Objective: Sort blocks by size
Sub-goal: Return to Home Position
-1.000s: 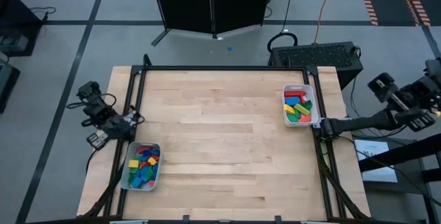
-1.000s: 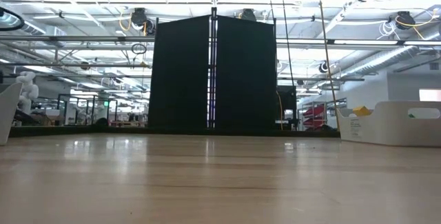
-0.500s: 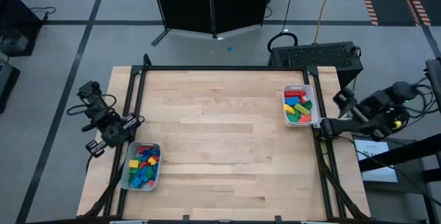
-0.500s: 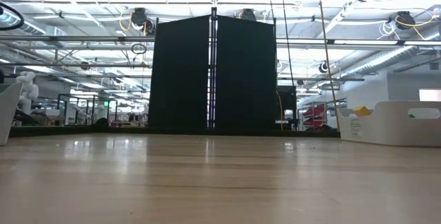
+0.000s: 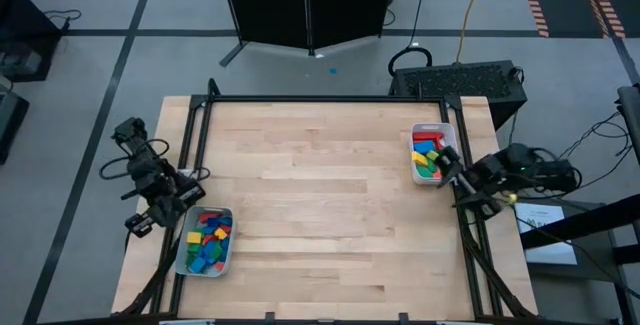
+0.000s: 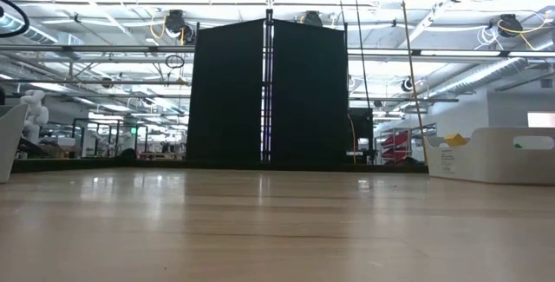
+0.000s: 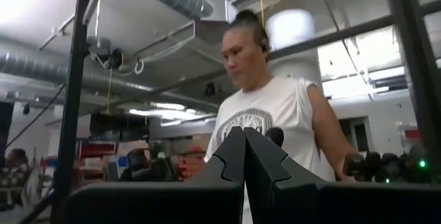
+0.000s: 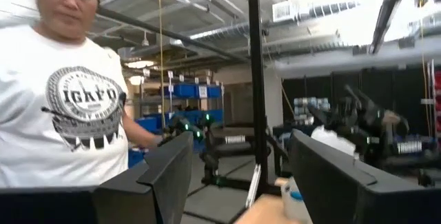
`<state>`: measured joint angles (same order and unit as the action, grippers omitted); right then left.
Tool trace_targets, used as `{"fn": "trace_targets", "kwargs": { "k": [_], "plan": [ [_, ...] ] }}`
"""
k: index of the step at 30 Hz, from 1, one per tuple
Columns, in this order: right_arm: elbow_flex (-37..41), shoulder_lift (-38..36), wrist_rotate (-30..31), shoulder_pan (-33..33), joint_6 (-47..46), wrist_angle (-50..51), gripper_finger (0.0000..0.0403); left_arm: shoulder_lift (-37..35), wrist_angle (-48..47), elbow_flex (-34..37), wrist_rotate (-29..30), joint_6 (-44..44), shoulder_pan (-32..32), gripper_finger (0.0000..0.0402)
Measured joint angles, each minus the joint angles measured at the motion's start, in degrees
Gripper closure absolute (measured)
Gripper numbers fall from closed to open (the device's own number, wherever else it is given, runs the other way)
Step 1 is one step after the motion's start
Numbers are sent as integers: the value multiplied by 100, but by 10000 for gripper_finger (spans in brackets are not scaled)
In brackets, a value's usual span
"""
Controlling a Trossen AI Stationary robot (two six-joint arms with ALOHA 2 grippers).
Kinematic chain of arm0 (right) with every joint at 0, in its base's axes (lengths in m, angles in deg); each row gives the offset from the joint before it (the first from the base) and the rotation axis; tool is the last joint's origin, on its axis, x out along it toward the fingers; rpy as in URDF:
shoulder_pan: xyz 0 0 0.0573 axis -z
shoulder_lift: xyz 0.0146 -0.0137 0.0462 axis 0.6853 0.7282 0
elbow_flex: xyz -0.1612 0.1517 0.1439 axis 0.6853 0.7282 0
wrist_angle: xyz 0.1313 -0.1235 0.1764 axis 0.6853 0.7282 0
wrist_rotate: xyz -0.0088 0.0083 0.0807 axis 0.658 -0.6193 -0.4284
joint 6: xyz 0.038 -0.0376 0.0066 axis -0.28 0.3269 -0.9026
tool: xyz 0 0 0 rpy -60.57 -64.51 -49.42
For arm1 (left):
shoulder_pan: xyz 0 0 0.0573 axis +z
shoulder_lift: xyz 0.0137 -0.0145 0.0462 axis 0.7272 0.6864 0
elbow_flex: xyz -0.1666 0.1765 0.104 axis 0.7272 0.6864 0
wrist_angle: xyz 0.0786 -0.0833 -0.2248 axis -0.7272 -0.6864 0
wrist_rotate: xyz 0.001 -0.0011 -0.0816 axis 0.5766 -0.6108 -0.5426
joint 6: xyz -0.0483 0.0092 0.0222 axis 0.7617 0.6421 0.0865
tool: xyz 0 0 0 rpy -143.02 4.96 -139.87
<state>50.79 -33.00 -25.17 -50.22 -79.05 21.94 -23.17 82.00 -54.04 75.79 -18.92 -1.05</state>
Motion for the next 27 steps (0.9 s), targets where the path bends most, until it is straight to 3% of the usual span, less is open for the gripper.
{"fn": "trace_targets", "kwargs": {
  "k": [3, 6, 11, 17, 23, 27],
  "plan": [
    [293, 0, 0, 0, -19, -45, 174, 0, -95, 0, -59, -16, 2, 402],
    [431, 1, 1, -1, 171, -24, 174, 0, -221, 0, -505, -106, 2, 402],
    [696, 2, -2, 0, 393, 78, 174, 0, -939, 4, -801, -657, 2, 402],
    [1003, 4, -9, 0, 419, 37, 174, 0, -1385, 7, -418, -834, 13, 402],
    [1220, 7, -13, 0, 446, 172, 174, 0, -1695, 9, 708, -1455, 146, 402],
    [1203, 7, -41, 0, 474, 270, 174, 0, -1966, 11, 757, -1247, 531, 402]
  ]
}}
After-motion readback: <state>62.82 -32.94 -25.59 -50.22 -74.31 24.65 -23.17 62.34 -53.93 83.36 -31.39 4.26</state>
